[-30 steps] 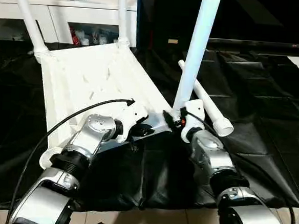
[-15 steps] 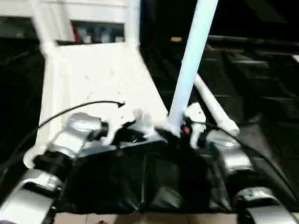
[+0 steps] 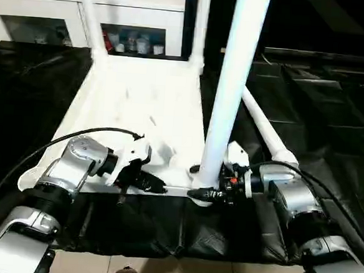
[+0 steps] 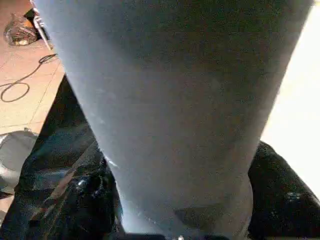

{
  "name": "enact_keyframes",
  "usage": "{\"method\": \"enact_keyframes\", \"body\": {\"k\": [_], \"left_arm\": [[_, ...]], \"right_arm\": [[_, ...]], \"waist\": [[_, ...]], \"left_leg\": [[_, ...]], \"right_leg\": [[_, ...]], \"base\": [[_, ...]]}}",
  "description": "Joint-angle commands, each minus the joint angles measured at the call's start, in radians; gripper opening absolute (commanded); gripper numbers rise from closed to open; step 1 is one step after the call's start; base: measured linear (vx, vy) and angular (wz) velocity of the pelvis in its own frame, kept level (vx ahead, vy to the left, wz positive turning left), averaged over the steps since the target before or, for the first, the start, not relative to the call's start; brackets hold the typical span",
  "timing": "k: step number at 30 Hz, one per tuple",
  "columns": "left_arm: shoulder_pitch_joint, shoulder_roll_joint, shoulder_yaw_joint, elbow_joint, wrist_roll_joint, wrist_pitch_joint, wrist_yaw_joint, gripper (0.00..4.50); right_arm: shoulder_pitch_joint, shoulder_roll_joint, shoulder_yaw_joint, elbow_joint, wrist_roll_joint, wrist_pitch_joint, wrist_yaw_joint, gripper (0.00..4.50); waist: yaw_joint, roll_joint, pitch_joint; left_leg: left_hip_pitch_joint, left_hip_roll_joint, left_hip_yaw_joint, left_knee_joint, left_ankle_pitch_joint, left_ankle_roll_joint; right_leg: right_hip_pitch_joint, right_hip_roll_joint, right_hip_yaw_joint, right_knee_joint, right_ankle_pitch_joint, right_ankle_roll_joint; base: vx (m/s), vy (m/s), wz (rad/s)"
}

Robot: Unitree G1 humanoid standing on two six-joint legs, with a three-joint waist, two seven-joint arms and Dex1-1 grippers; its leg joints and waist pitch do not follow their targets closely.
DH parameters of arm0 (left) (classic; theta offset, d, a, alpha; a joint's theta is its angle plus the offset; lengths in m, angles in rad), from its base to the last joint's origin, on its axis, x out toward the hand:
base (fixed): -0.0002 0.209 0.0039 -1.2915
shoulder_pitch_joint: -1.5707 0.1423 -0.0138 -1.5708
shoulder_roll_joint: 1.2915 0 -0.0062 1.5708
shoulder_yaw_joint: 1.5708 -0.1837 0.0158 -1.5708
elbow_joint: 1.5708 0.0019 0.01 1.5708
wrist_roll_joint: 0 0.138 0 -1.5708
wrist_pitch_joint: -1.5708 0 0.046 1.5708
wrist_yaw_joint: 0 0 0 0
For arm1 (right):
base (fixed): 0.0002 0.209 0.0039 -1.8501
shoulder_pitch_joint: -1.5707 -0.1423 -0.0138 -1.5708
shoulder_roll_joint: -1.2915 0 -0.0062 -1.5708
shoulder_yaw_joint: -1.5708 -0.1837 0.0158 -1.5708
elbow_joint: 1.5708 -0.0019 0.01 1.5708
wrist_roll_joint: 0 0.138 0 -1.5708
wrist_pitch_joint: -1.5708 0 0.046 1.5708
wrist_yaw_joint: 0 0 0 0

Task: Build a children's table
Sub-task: Rotate leg to tighten

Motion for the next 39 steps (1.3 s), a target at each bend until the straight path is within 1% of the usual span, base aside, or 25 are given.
{"method": "enact_keyframes", "body": {"k": [1,3,6,7,8,9,11,13,15,16,17,19,20,21,22,23,25,27,29,31,34,36,37,38,39], "left_arm": [[-0.016,-0.049,-0.023,-0.052,-0.041,-0.020,0.006,0.00],[-0.018,-0.065,-0.010,-0.047,-0.048,-0.009,0.029,0.00],[-0.033,-0.100,0.013,-0.028,-0.046,0.008,0.103,0.00],[-0.054,-0.125,0.022,0.005,-0.016,0.003,0.193,0.00],[-0.055,-0.127,0.022,0.007,-0.014,0.003,0.197,0.00],[-0.066,-0.141,0.025,0.021,0.001,0.010,0.244,0.00],[-0.086,-0.169,0.028,0.050,0.031,0.023,0.335,0.00],[-0.103,-0.216,0.045,0.064,0.037,0.050,0.436,0.00],[-0.109,-0.244,0.047,0.067,0.052,0.060,0.507,0.00],[-0.111,-0.253,0.046,0.070,0.063,0.060,0.541,0.00],[-0.112,-0.264,0.043,0.074,0.077,0.057,0.582,0.00],[-0.107,-0.279,0.042,0.075,0.086,0.049,0.615,0.00],[-0.106,-0.289,0.043,0.077,0.091,0.043,0.631,0.00],[-0.101,-0.295,0.040,0.076,0.093,0.038,0.630,0.00],[-0.101,-0.295,0.040,0.076,0.093,0.038,0.630,0.00],[-0.090,-0.298,0.033,0.070,0.095,0.032,0.625,0.00],[-0.079,-0.294,0.027,0.057,0.089,0.030,0.605,0.00],[-0.071,-0.290,0.026,0.047,0.083,0.027,0.592,0.00],[-0.064,-0.283,0.026,0.039,0.075,0.027,0.573,0.00],[-0.055,-0.267,0.025,0.031,0.065,0.020,0.534,0.00],[-0.048,-0.243,0.023,0.022,0.047,0.008,0.465,0.00],[-0.041,-0.225,0.023,0.010,0.029,0.000,0.404,0.00],[-0.041,-0.225,0.023,0.010,0.029,0.000,0.404,0.00],[-0.034,-0.204,0.021,-0.005,0.012,-0.003,0.346,0.00],[-0.034,-0.204,0.021,-0.005,0.012,-0.003,0.346,0.00]], "right_arm": [[0.011,0.035,0.068,-0.032,0.006,0.025,0.040,2.84],[0.014,0.047,0.049,-0.032,0.013,0.042,0.006,2.80],[-0.012,0.086,-0.007,0.022,0.001,0.041,-0.152,2.79],[-0.038,0.118,-0.043,0.071,-0.013,0.040,-0.295,2.79],[-0.039,0.119,-0.045,0.073,-0.014,0.040,-0.302,2.78],[-0.049,0.133,-0.058,0.095,-0.023,0.035,-0.374,2.78],[-0.068,0.161,-0.079,0.136,-0.040,0.033,-0.514,2.77],[-0.083,0.212,-0.122,0.180,-0.027,0.052,-0.670,2.77],[-0.087,0.248,-0.144,0.201,-0.031,0.046,-0.781,2.77],[-0.086,0.261,-0.145,0.206,-0.035,0.039,-0.808,2.77],[-0.087,0.277,-0.142,0.217,-0.052,0.027,-0.861,2.77],[-0.085,0.300,-0.140,0.229,-0.068,-0.005,-0.907,2.77],[-0.086,0.313,-0.141,0.239,-0.073,-0.026,-0.927,2.77],[-0.085,0.324,-0.144,0.242,-0.074,-0.047,-0.942,3.11],[-0.085,0.324,-0.144,0.242,-0.074,-0.047,-0.942,3.11],[-0.091,0.337,-0.163,0.254,-0.059,-0.072,-0.947,3.46],[-0.095,0.338,-0.174,0.256,-0.046,-0.081,-0.932,3.52],[-0.095,0.329,-0.172,0.248,-0.044,-0.090,-0.906,3.67],[-0.093,0.310,-0.160,0.236,-0.045,-0.099,-0.862,4.00],[-0.086,0.273,-0.136,0.221,-0.048,-0.110,-0.773,4.05],[-0.075,0.227,-0.116,0.194,-0.033,-0.105,-0.632,4.05],[-0.063,0.197,-0.096,0.171,-0.025,-0.107,-0.523,4.05],[-0.063,0.197,-0.096,0.171,-0.025,-0.107,-0.523,4.05],[-0.051,0.165,-0.073,0.142,-0.015,-0.098,-0.410,4.05],[-0.051,0.165,-0.073,0.142,-0.015,-0.098,-0.410,4.05]], "waist": [[-0.003,0.002,-0.066],[-0.004,0.004,-0.067],[-0.006,0.003,-0.066],[-0.011,0.004,-0.066],[-0.016,0.003,-0.064],[-0.021,0.001,-0.066],[-0.030,0.002,-0.065],[-0.043,0.000,-0.064],[-0.046,0.001,-0.067],[-0.048,0.000,-0.066],[-0.048,0.004,-0.068],[-0.048,0.003,-0.067],[-0.048,0.002,-0.068],[-0.048,0.004,-0.068],[-0.049,0.004,-0.067],[-0.050,0.006,-0.067],[-0.051,0.007,-0.066],[-0.053,0.006,-0.066],[-0.053,0.006,-0.066],[-0.053,0.004,-0.067],[-0.051,0.004,-0.070],[-0.047,0.003,-0.070],[-0.045,0.003,-0.070],[-0.042,0.001,-0.071],[-0.040,0.002,-0.071]], "left_leg": [[0.026,0.025,0.000,-0.072,-0.364,0.007],[0.025,0.025,0.000,-0.072,-0.360,0.006],[0.025,0.024,-0.001,-0.073,-0.364,-0.006],[0.024,0.022,-0.001,-0.072,-0.373,-0.014],[0.025,0.021,-0.003,-0.074,-0.382,-0.021],[0.024,0.020,-0.007,-0.075,-0.379,-0.033],[0.026,0.017,-0.007,-0.074,-0.382,-0.040],[0.024,0.014,-0.005,-0.072,-0.377,-0.034],[0.025,0.014,-0.004,-0.070,-0.365,-0.024],[0.023,0.014,-0.004,-0.071,-0.358,-0.023],[0.023,0.013,-0.003,-0.070,-0.347,-0.019],[0.023,0.013,-0.002,-0.070,-0.349,-0.017],[0.021,0.012,-0.002,-0.070,-0.352,-0.015],[0.022,0.013,-0.002,-0.071,-0.354,-0.014],[0.022,0.013,-0.002,-0.071,-0.360,-0.014],[0.021,0.012,-0.003,-0.071,-0.373,-0.012],[0.023,0.012,-0.004,-0.072,-0.388,-0.012],[0.022,0.013,-0.005,-0.074,-0.397,-0.011],[0.020,0.014,-0.004,-0.074,-0.391,-0.006],[0.019,0.013,-0.004,-0.072,-0.385,0.000],[0.017,0.014,0.000,-0.069,-0.349,0.018],[0.015,0.015,0.002,-0.065,-0.318,0.032],[0.014,0.016,0.003,-0.065,-0.311,0.036],[0.015,0.017,0.004,-0.064,-0.298,0.041],[0.015,0.018,0.005,-0.063,-0.295,0.046]], "right_leg": [[0.040,-0.048,0.036,-0.078,-0.331,-0.208],[0.041,-0.048,0.036,-0.077,-0.318,-0.212],[0.040,-0.049,0.035,-0.078,-0.329,-0.211],[0.038,-0.051,0.035,-0.079,-0.351,-0.207],[0.037,-0.051,0.035,-0.082,-0.370,-0.202],[0.042,-0.054,0.033,-0.083,-0.391,-0.187],[0.038,-0.051,0.033,-0.086,-0.404,-0.176],[0.039,-0.052,0.034,-0.090,-0.405,-0.174],[0.039,-0.051,0.034,-0.091,-0.394,-0.171],[0.039,-0.050,0.034,-0.091,-0.385,-0.172],[0.041,-0.048,0.033,-0.090,-0.362,-0.172],[0.038,-0.046,0.033,-0.091,-0.353,-0.173],[0.041,-0.046,0.032,-0.090,-0.354,-0.171],[0.040,-0.047,0.033,-0.091,-0.352,-0.171],[0.039,-0.047,0.033,-0.091,-0.354,-0.171],[0.040,-0.046,0.032,-0.092,-0.363,-0.168],[0.039,-0.046,0.032,-0.094,-0.375,-0.165],[0.039,-0.045,0.032,-0.093,-0.373,-0.166],[0.040,-0.045,0.033,-0.092,-0.352,-0.172],[0.044,-0.044,0.032,-0.090,-0.340,-0.176],[0.048,-0.043,0.033,-0.084,-0.282,-0.194],[0.050,-0.042,0.031,-0.080,-0.249,-0.210],[0.051,-0.042,0.031,-0.079,-0.243,-0.214],[0.052,-0.042,0.031,-0.076,-0.228,-0.224],[0.053,-0.041,0.030,-0.075,-0.223,-0.226]], "base": [[0.000,0.000,0.00],[0.000,0.000,0.00],[0.000,0.000,0.00],[0.000,0.000,0.00],[0.000,0.000,0.00],[0.000,0.000,0.00],[0.000,0.000,0.00],[0.000,0.000,0.00],[0.000,0.000,0.00],[0.000,0.000,0.00],[0.000,0.000,0.00],[0.000,0.000,0.00],[0.000,0.000,0.00],[0.000,0.000,0.00],[0.000,0.000,0.00],[0.000,0.000,0.00],[0.000,0.000,0.00],[0.000,0.000,0.00],[0.000,0.000,0.00],[0.000,0.000,0.00],[0.000,0.000,0.00],[0.000,0.000,0.00],[0.000,0.000,0.00],[0.000,0.000,0.00],[0.000,0.000,0.00]]}}
